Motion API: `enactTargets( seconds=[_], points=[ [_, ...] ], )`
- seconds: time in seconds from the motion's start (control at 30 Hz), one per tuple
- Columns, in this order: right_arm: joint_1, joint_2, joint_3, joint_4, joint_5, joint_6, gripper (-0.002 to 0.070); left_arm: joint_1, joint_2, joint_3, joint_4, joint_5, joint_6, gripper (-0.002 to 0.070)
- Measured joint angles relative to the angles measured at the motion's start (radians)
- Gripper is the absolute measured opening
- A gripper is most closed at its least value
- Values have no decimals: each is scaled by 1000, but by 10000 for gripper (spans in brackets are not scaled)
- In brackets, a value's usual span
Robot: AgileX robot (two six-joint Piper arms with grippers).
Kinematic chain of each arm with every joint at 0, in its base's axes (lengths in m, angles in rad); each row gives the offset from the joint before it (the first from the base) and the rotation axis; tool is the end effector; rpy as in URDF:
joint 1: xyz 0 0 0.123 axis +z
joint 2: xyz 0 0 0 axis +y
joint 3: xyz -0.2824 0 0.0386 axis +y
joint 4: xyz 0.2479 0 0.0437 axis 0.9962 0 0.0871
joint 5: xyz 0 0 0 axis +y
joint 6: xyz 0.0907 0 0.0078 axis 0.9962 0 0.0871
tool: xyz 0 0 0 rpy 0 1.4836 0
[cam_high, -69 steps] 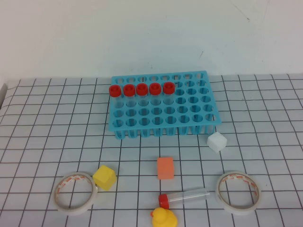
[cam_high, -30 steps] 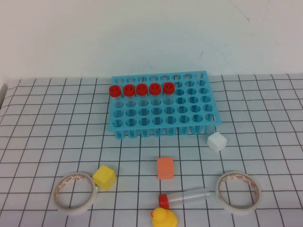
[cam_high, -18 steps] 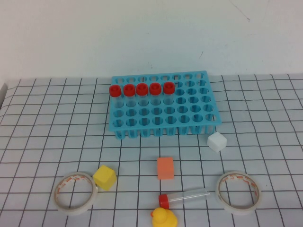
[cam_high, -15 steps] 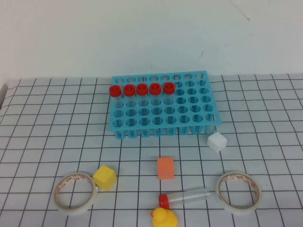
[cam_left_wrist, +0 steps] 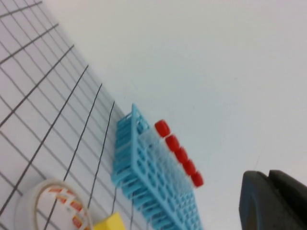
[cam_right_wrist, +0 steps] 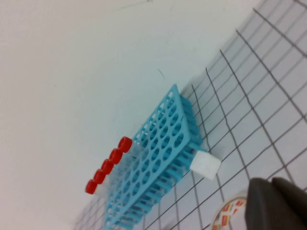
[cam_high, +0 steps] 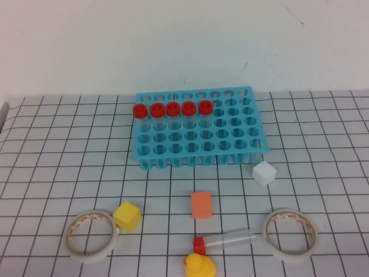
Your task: Place the test tubes
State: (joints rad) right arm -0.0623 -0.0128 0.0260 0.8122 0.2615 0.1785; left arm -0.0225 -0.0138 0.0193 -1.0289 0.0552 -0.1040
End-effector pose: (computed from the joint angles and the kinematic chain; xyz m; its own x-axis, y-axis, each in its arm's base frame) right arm 0.0554 0.0137 0.1887 -0.1639 0.8239 -0.5425 0.0187 0.5524 0.8334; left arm 0.0559 -0.0057 0.2048 -0.0405 -0.9037 -0.4263 0.0777 0.4225 -0.9030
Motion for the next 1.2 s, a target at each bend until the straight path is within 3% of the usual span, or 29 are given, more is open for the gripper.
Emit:
enactTargets(
  seconds=[0.23,0.37,0.57,0.67,0.87,1.03,1.2],
  points=[
    [0,0,0,17,-9,-122,-1,0,0,0,-175,-106,14,-2],
    [0,0,0,20,35,-248,-1,0,0,0,-157,-4,97,-2],
    [0,0,0,20,48,-320,-1,0,214,-184,55,343,347,-2],
    [0,0,0,22,48,-338,-1,0,399,-345,158,497,547,-1],
    [0,0,0,22,48,-349,-1,0,779,-710,213,797,1002,-2],
    [0,0,0,22,48,-353,-1,-4,988,-900,317,936,1079,-2],
    [0,0,0,22,48,-356,-1,-140,1130,-1066,562,983,983,-1]
  ],
)
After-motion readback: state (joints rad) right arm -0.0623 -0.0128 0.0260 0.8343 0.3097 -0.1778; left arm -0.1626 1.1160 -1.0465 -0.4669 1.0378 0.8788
